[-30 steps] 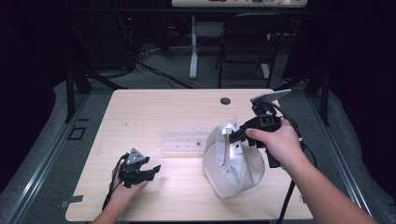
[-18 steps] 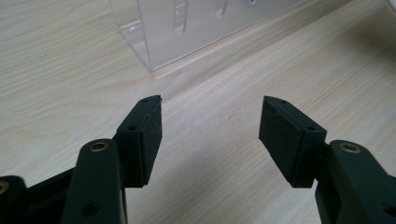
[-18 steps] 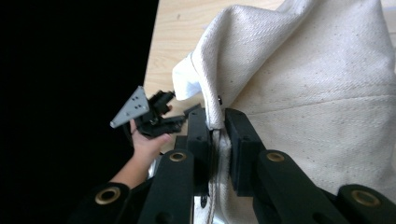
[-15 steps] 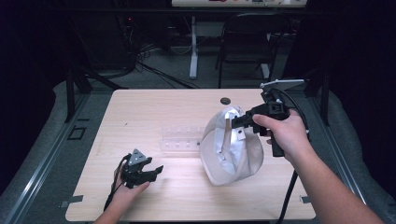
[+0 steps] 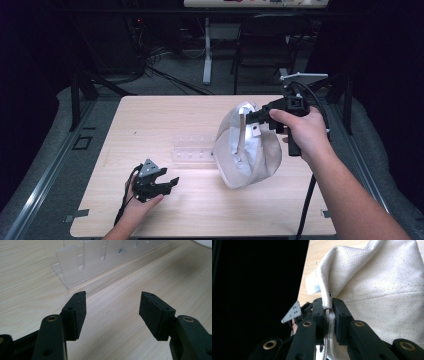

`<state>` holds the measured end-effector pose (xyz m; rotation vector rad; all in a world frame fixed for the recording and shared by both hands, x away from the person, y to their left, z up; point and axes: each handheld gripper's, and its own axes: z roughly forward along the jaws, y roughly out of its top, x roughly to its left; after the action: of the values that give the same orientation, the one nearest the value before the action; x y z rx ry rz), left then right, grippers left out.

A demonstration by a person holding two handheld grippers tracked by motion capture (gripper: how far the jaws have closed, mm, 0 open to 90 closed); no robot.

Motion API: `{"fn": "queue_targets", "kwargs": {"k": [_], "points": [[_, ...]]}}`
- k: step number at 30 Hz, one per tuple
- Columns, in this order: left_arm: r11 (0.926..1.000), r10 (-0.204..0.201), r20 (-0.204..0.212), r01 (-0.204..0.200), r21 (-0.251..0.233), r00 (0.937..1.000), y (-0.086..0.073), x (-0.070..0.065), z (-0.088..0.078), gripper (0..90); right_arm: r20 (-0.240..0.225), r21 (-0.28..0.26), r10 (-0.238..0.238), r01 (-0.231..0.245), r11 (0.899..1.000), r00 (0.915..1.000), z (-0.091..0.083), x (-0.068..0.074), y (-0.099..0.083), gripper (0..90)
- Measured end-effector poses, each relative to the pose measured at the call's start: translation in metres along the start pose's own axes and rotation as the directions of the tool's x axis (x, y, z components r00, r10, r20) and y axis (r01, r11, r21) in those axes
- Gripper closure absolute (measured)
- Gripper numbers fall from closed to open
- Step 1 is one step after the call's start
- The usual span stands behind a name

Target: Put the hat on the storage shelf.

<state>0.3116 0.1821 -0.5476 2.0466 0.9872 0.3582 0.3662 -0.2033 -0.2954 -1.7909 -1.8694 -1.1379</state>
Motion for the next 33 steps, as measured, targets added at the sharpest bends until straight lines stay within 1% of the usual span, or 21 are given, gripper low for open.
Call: {"fn": "queue_targets", "kwargs": {"k": [1, 2, 3, 5, 8, 9, 10, 11, 12, 13, 17, 18, 19, 21, 22, 23, 26, 28, 29, 30, 33], "points": [[1.0000, 0.000, 0.000, 0.000, 0.000, 1.0000, 0.000, 0.000, 0.000, 39.6, 0.000, 0.000, 0.000, 0.000, 1.000, 1.0000, 0.000, 0.000, 0.000, 81.5], [0.9997, 0.022, 0.010, -0.023, 0.009, 0.9997, 0.003, -0.004, 0.000, 40.1, -0.006, -0.011, 0.003, -0.003, 1.000, 1.0000, -0.001, 0.001, 0.002, 81.5], [0.9997, 0.022, 0.010, -0.023, 0.009, 0.9997, 0.003, -0.004, 0.000, 40.9, -0.006, -0.011, 0.003, -0.003, 1.000, 1.0000, -0.001, 0.001, 0.002, 81.5], [0.9993, 0.036, 0.011, -0.036, -0.001, 0.9993, 0.006, -0.008, 0.002, 42.3, -0.005, -0.020, 0.005, -0.005, 1.000, 1.0000, -0.002, 0.003, 0.005, 81.5], [0.9986, 0.053, 0.029, -0.053, -0.004, 0.9982, 0.012, -0.017, 0.003, 42.9, -0.008, -0.030, 0.011, -0.012, 0.999, 0.9999, -0.002, 0.004, 0.009, 81.6], [0.9986, 0.053, 0.029, -0.053, -0.004, 0.9982, 0.012, -0.017, 0.003, 42.9, -0.008, -0.030, 0.011, -0.012, 0.999, 0.9999, -0.002, 0.004, 0.009, 81.6], [0.9974, 0.072, 0.034, -0.071, -0.010, 0.9969, 0.016, -0.021, 0.003, 42.9, -0.006, -0.041, 0.014, -0.014, 0.999, 0.9999, -0.001, 0.005, 0.011, 81.6], [0.9974, 0.072, 0.034, -0.071, -0.010, 0.9969, 0.016, -0.021, 0.003, 42.9, -0.006, -0.052, 0.016, -0.016, 0.999, 0.9999, -0.001, 0.005, 0.011, 81.6], [0.9961, 0.085, 0.039, -0.084, -0.026, 0.9956, 0.021, -0.027, 0.004, 42.9, -0.006, -0.055, 0.015, -0.015, 0.998, 0.9999, -0.001, 0.005, 0.013, 81.6], [0.9961, 0.085, 0.039, -0.084, -0.026, 0.9956, 0.021, -0.027, 0.004, 42.8, -0.006, -0.055, 0.015, -0.015, 0.998, 0.9999, -0.001, 0.005, 0.013, 81.6], [0.9941, 0.101, 0.061, -0.099, -0.045, 0.9930, 0.031, -0.038, 0.008, 42.6, -0.006, -0.069, 0.028, -0.028, 0.997, 0.9996, 0.002, 0.005, 0.019, 81.6], [0.9922, 0.114, 0.061, -0.111, -0.056, 0.9916, 0.036, -0.043, 0.011, 42.6, -0.005, -0.073, 0.030, -0.030, 0.997, 0.9995, 0.003, 0.005, 0.020, 81.6], [0.9922, 0.114, 0.061, -0.111, -0.056, 0.9916, 0.036, -0.043, 0.011, 42.6, -0.005, -0.073, 0.030, -0.030, 0.997, 0.9995, 0.003, 0.005, 0.020, 81.6], [0.9900, 0.128, 0.065, -0.123, -0.069, 0.9897, 0.043, -0.052, 0.016, 42.6, -0.004, -0.078, 0.038, -0.038, 0.996, 0.9993, 0.006, 0.004, 0.023, 81.6], [0.9900, 0.128, 0.065, -0.123, -0.069, 0.9897, 0.043, -0.052, 0.016, 42.6, -0.004, -0.078, 0.038, -0.038, 0.996, 0.9993, 0.006, 0.004, 0.023, 81.6], [0.9889, 0.131, 0.066, -0.126, -0.079, 0.9892, 0.046, -0.055, 0.018, 42.6, -0.006, -0.080, 0.041, -0.041, 0.996, 0.9992, 0.007, 0.004, 0.024, 81.6], [0.9835, 0.154, 0.066, -0.146, -0.106, 0.9859, 0.056, -0.066, 0.023, 41.1, -0.011, -0.088, 0.046, -0.046, 0.995, 0.9989, 0.009, 0.004, 0.028, 81.6], [0.9822, 0.155, 0.064, -0.147, -0.117, 0.9858, 0.059, -0.068, 0.025, 40.5, -0.011, -0.089, 0.047, -0.048, 0.995, 0.9988, 0.010, 0.004, 0.029, 81.6], [0.9811, 0.163, 0.067, -0.155, -0.116, 0.9843, 0.062, -0.071, 0.025, 40.2, -0.011, -0.096, 0.052, -0.053, 0.994, 0.9986, 0.011, 0.005, 0.030, 81.6], [0.9784, 0.168, 0.066, -0.158, -0.134, 0.9836, 0.068, -0.075, 0.028, 38.5, -0.013, -0.102, 0.052, -0.053, 0.993, 0.9986, 0.013, 0.005, 0.033, 81.6], [0.9770, 0.171, 0.061, -0.161, -0.140, 0.9834, 0.072, -0.078, 0.030, 37.7, -0.017, -0.110, 0.060, -0.062, 0.992, 0.9980, 0.015, 0.005, 0.035, 81.6]]}}
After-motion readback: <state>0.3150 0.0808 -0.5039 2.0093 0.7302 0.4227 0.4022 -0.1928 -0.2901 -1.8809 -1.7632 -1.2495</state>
